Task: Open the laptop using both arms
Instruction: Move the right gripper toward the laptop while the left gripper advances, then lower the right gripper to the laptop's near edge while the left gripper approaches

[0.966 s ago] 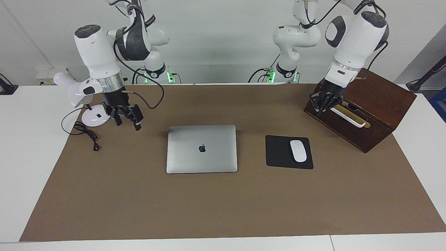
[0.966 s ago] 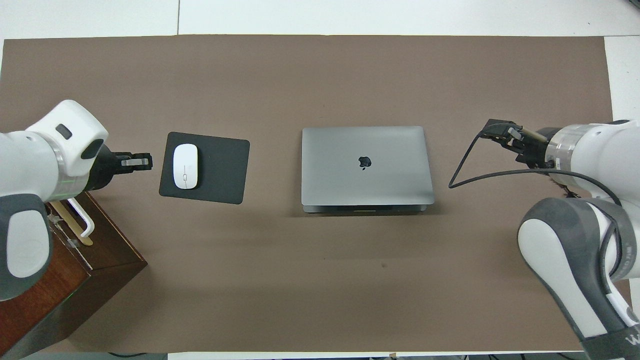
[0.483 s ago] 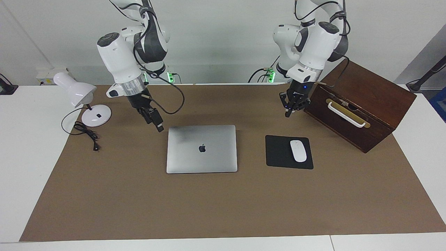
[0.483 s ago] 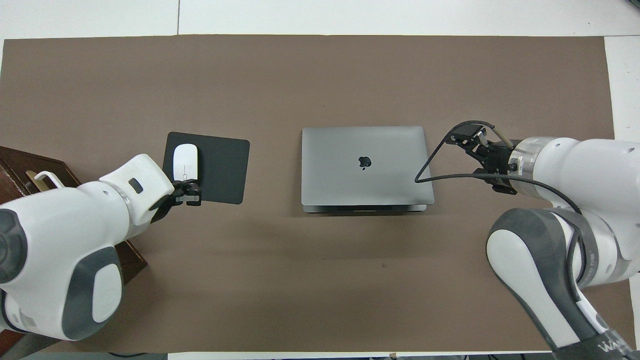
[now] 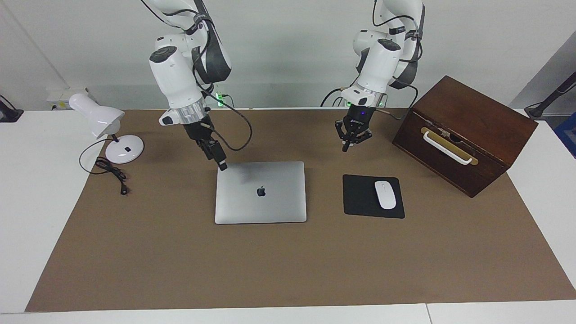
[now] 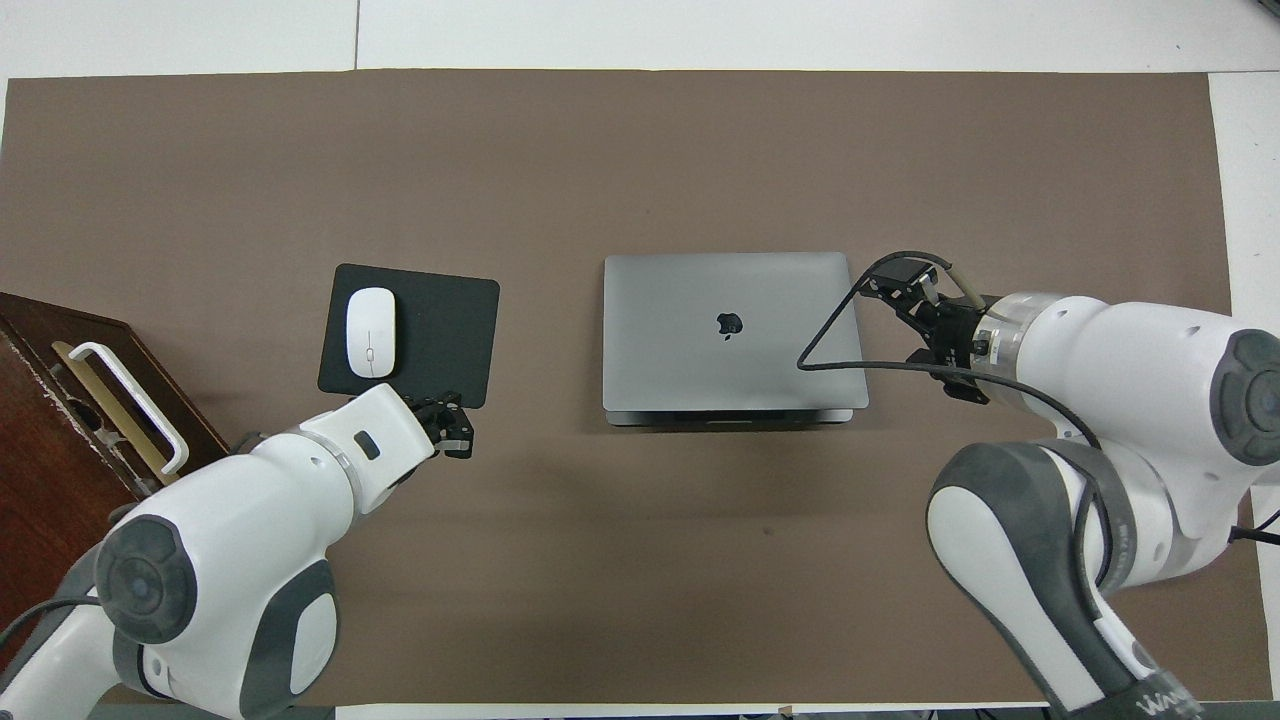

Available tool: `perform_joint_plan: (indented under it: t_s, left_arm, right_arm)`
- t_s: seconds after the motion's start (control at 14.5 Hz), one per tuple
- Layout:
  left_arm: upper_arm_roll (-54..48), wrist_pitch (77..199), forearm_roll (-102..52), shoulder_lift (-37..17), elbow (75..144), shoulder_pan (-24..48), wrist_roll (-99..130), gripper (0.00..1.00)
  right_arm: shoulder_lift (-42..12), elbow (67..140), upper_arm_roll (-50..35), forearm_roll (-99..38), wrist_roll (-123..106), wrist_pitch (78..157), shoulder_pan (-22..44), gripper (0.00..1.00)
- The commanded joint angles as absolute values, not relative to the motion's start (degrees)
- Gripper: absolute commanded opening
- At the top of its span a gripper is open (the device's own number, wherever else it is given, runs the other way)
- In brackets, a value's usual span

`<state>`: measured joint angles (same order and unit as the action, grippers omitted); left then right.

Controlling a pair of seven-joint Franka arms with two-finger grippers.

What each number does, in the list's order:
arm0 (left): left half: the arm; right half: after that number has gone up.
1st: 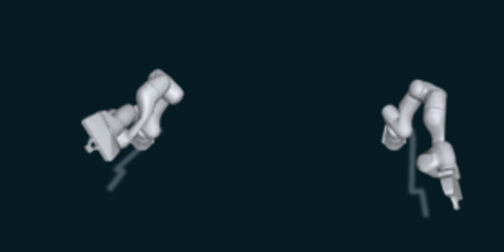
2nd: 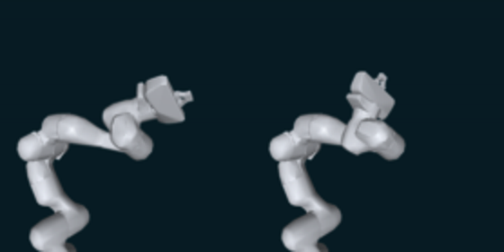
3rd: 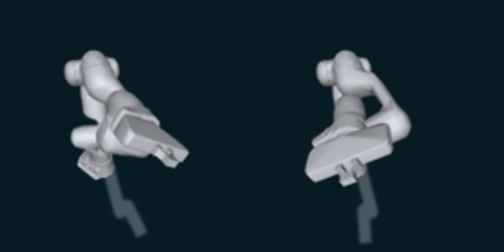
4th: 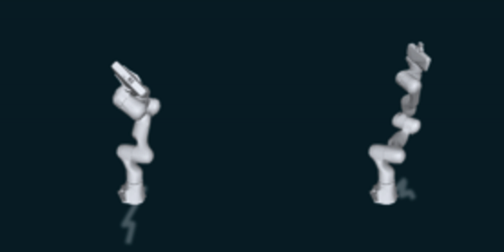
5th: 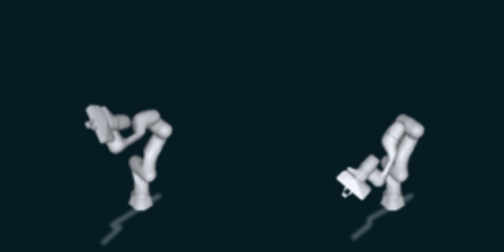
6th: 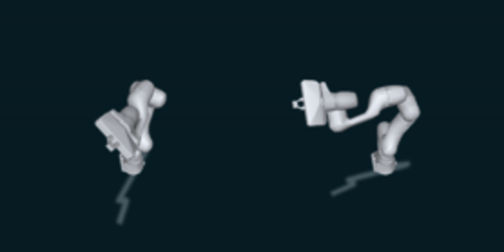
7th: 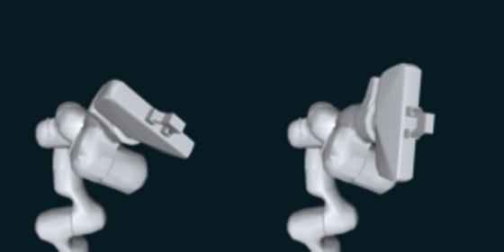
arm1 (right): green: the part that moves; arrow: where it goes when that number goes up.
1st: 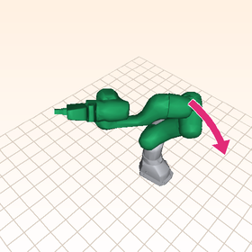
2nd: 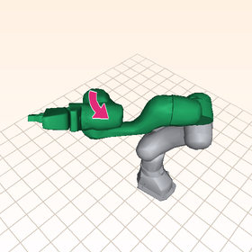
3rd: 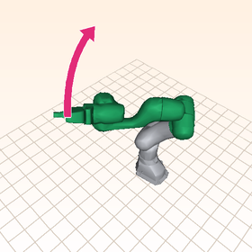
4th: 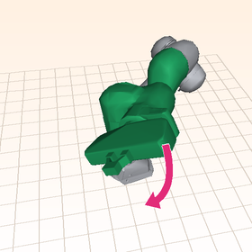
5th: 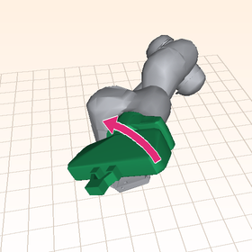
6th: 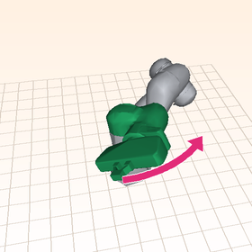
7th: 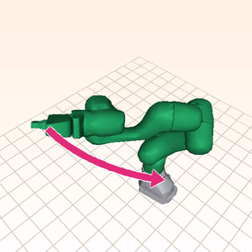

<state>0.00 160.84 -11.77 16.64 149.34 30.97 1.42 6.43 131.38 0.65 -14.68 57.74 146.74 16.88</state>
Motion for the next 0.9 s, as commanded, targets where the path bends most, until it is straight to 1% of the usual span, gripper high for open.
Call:
perform_joint_plan:
  t_s: [0.0, 0.14, 0.28, 0.41, 0.55, 0.69, 0.83]
  left_arm:
    - [0.79, 169.34, -13.01, 15.92, 153.1, 36.54, 4.12, 0.0]
    - [0.88, 173.57, -13.01, 14.25, 153.54, 40.41, 7.02, 0.0]
    - [0.88, 177.26, -13.09, 13.01, 154.42, 42.7, 7.56, 0.0]
    - [0.88, 180.95, -13.1, 11.87, 155.74, 44.38, 7.82, 0.0]
    - [0.88, 184.55, -13.1, 10.12, 156.44, 46.13, 7.82, 0.0]
    - [0.88, 189.99, -13.1, 7.04, 156.53, 47.72, 7.73, 0.0]
    - [0.88, 192.65, -13.1, 5.72, 156.45, 48.6, 7.65, 0.0]
  right_arm:
    - [6.07, 133.07, 0.79, -16.17, 60.55, 150.64, 19.16, 1.0]
    - [5.89, 134.46, 0.79, -16.17, 61.52, 153.0, 20.82, 1.0]
    - [5.8, 136.75, 0.7, -16.17, 61.61, 156.34, 21.44, 1.0]
    - [5.36, 138.16, 0.7, -16.17, 63.35, 159.07, 23.72, 1.0]
    - [4.57, 138.34, 0.7, -16.26, 65.56, 161.1, 24.95, 1.0]
    - [3.96, 138.34, 0.7, -16.26, 67.66, 162.94, 25.58, 1.0]
    - [3.08, 138.34, 0.7, -16.17, 70.65, 164.26, 26.45, 1.0]
